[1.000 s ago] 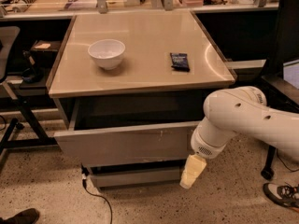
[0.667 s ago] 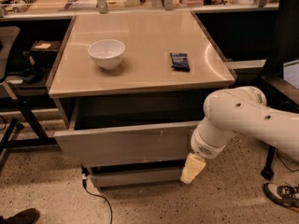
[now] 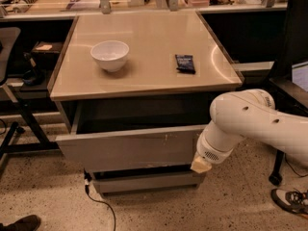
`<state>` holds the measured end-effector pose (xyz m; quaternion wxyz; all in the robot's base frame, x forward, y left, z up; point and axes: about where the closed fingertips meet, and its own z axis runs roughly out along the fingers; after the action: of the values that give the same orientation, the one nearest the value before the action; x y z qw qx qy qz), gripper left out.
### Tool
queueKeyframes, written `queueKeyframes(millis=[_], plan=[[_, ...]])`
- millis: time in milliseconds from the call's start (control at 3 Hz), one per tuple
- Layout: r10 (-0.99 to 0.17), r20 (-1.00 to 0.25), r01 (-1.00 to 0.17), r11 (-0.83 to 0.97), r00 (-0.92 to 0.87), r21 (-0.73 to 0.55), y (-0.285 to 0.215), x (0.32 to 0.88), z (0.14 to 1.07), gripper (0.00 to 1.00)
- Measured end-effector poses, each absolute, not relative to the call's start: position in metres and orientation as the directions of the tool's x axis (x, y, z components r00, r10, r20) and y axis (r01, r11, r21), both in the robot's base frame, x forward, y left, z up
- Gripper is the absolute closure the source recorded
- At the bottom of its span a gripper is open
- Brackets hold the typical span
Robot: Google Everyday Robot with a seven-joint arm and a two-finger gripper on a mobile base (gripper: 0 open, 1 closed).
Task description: Close top drawer
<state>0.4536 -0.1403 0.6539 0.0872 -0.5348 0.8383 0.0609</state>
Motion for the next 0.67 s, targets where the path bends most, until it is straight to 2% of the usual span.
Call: queueKeyframes(millis=[333, 667], plan=[[-0.88, -0.206, -0.897, 0.441, -0.429, -0.018, -0.14, 0.457, 0.656, 0.89], [-0.872, -0.227, -0.886, 0.459, -0.434, -0.065, -0.138, 0.477, 0.663, 1.0]])
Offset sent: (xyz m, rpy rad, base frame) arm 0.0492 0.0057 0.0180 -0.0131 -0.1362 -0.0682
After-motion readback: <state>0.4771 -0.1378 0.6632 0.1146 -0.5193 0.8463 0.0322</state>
